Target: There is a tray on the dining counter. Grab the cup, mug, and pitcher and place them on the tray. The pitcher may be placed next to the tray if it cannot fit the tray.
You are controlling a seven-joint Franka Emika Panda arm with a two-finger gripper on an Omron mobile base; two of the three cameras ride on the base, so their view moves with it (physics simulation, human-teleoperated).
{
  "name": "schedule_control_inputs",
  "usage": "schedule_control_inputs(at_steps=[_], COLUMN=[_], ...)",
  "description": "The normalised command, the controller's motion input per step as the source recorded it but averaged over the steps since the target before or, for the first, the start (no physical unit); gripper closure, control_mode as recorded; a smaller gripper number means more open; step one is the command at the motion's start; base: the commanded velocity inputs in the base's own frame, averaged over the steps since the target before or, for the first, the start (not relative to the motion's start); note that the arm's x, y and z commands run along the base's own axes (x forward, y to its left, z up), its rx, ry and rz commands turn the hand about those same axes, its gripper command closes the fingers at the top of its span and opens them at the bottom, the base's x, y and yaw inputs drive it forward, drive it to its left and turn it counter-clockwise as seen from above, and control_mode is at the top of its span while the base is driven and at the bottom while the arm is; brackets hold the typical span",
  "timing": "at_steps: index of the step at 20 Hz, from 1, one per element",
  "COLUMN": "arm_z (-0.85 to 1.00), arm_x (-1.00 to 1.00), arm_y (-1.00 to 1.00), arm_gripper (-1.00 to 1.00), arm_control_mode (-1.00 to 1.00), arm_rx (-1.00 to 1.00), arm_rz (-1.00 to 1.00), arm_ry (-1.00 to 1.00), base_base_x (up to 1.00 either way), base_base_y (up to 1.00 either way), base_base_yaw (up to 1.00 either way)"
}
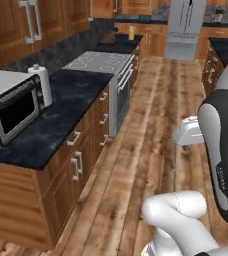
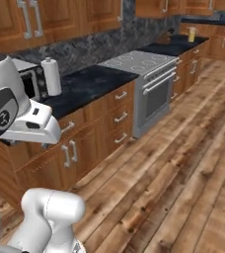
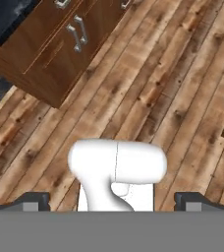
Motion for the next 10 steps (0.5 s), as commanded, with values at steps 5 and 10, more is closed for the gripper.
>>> schedule_control_inputs(at_steps=[5, 10], arm_z=[0.0, 0.0], arm_x=[0.0, 0.0], arm_y=[0.0, 0.0], arm_gripper=[-1.0, -1.0], arm_control_mode=[1.0, 1.0], arm_rx=[0.0, 0.0], arm_rz=[0.0, 0.0], arm_ry=[0.0, 0.0], base_base_x=[0.51, 0.53], base_base_y=[0.48, 0.0], base_base_yaw=[-0.68, -0.57])
